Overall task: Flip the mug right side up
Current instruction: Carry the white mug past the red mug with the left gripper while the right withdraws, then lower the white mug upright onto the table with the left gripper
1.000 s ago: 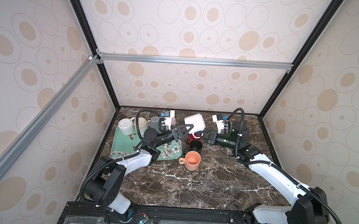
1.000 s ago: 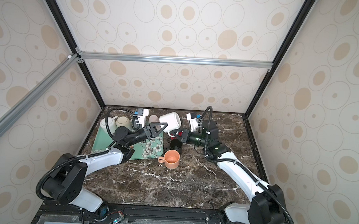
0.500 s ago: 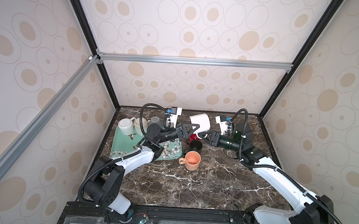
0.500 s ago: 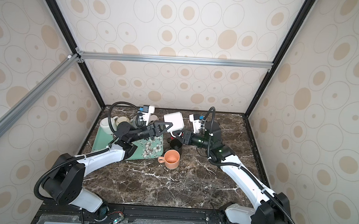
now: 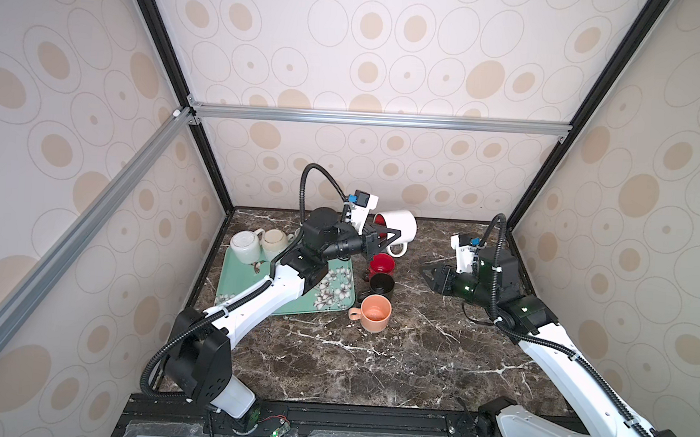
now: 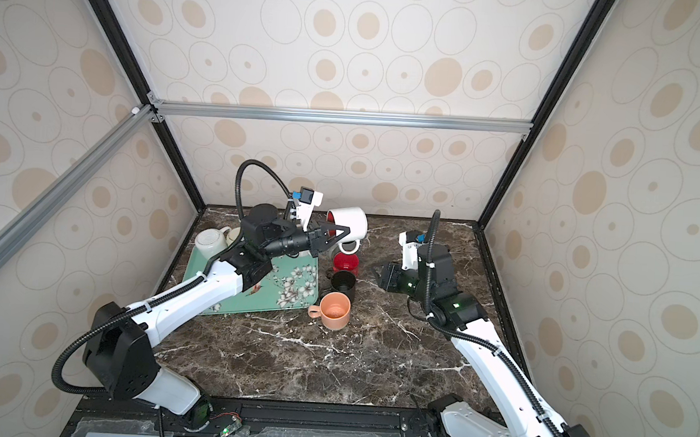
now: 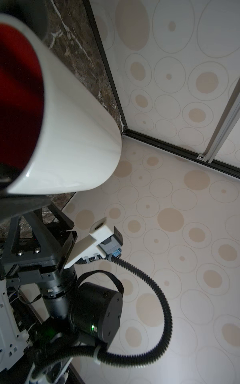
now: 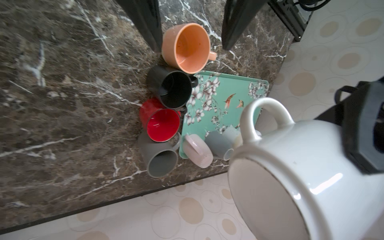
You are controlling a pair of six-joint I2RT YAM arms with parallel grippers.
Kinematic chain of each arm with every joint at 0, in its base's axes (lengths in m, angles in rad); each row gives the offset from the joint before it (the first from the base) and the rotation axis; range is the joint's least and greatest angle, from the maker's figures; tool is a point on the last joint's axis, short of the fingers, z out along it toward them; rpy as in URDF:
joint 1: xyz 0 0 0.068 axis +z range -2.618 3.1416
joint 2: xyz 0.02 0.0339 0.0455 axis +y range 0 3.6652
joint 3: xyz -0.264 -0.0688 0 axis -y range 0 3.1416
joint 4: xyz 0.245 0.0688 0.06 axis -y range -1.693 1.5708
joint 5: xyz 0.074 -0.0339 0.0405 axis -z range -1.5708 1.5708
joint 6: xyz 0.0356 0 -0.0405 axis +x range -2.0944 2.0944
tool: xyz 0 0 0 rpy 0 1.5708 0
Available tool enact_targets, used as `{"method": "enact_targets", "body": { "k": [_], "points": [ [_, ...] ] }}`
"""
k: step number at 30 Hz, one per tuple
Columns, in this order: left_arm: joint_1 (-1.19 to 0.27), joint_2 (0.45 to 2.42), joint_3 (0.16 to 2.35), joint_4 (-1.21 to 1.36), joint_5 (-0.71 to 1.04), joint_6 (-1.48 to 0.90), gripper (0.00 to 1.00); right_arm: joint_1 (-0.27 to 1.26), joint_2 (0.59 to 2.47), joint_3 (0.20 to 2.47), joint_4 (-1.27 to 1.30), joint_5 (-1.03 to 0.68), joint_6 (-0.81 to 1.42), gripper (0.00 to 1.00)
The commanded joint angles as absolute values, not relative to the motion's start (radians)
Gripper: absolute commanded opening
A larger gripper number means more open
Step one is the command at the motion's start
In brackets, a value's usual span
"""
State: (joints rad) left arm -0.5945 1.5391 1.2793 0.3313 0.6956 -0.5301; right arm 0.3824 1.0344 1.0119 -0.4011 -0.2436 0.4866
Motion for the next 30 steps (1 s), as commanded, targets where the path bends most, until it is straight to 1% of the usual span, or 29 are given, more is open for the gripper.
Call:
{"method": "enact_targets", "body": {
  "k": [1, 7, 10, 15, 20, 25, 27, 30],
  "points": [
    [-0.659, 1.586, 1.403, 0.188, 0.608, -0.371, 0.0, 0.358, 0.992, 1.049, -0.553, -0.123, 0.422, 0.5],
    [-0.758, 1.72, 1.599, -0.065, 0.478, -0.241, 0.0, 0.289, 0.935, 1.046, -0.66, 0.027, 0.376, 0.52],
    [-0.803, 1.792, 1.687, -0.169, 0.397, -0.204, 0.0, 0.24, 0.919, 1.037, -0.691, 0.058, 0.367, 0.53],
    [-0.854, 1.935, 1.866, -0.342, 0.31, -0.175, 0.0, 0.199, 0.898, 1.012, -0.713, 0.077, 0.362, 0.53],
    [-0.871, 2.146, 2.17, -0.573, 0.236, -0.141, 0.0, 0.178, 0.87, 0.974, -0.705, 0.06, 0.371, 0.54],
    [-0.871, 2.402, 2.582, -0.791, 0.143, -0.105, 0.0, 0.175, 0.865, 0.933, -0.68, 0.006, 0.398, 0.54],
    [-0.87, 2.459, 2.655, -0.809, 0.106, -0.104, 0.0, 0.174, 0.87, 0.923, -0.671, -0.008, 0.407, 0.54],
    [-0.87, 2.47, 2.621, -0.757, 0.034, -0.125, 0.0, 0.173, 0.876, 0.91, -0.66, -0.019, 0.418, 0.54]
  ]
}}
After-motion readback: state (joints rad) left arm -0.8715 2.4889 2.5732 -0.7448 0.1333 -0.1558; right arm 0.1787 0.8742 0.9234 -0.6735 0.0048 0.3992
